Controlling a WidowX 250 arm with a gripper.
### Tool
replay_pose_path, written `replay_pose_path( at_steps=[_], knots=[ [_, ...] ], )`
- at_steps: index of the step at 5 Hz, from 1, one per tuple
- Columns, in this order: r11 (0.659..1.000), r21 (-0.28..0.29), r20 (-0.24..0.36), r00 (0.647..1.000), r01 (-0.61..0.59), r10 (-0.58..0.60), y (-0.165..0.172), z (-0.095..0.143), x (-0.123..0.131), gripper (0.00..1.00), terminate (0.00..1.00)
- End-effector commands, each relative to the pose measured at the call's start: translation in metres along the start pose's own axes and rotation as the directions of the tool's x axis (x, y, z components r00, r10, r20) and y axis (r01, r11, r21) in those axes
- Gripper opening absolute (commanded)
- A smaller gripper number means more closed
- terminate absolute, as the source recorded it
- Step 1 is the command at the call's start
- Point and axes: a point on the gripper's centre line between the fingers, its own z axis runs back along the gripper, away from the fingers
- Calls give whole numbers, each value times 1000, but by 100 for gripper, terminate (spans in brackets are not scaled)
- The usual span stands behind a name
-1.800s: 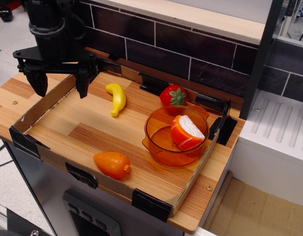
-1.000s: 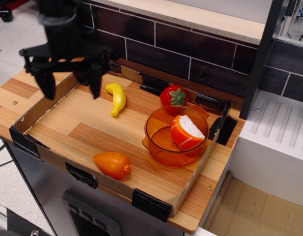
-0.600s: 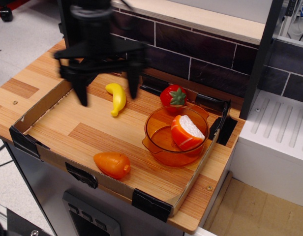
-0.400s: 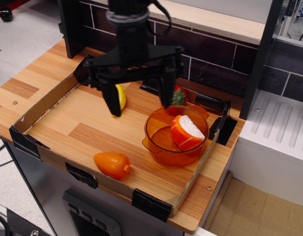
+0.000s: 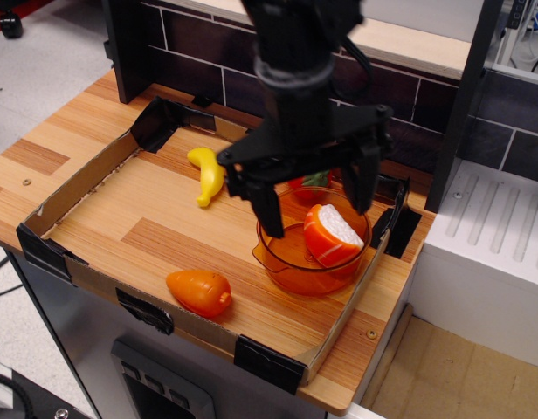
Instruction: Take sushi out of pot
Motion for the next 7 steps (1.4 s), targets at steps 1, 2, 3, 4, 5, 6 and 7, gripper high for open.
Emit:
replay_pose_path(
  at_steps=[1, 2, 3, 4, 5, 6, 7],
  knots=[
    [996, -51, 83, 994, -70, 74, -17, -7, 18, 100, 0],
    [989, -64, 88, 987, -133, 138, -19, -7, 32, 100, 0],
    [989, -27, 77, 986, -146, 148, -21, -20, 36, 100, 0],
    [989, -18, 59, 987, -150, 151, -21, -26, 35, 100, 0],
    [989, -38, 40, 989, -143, 144, -18, -33, 36, 100, 0],
    [988, -21, 17, 988, -150, 150, -20, -43, 38, 100, 0],
    [989, -4, 19, 989, -147, 147, -20, -53, 38, 100, 0]
  ],
)
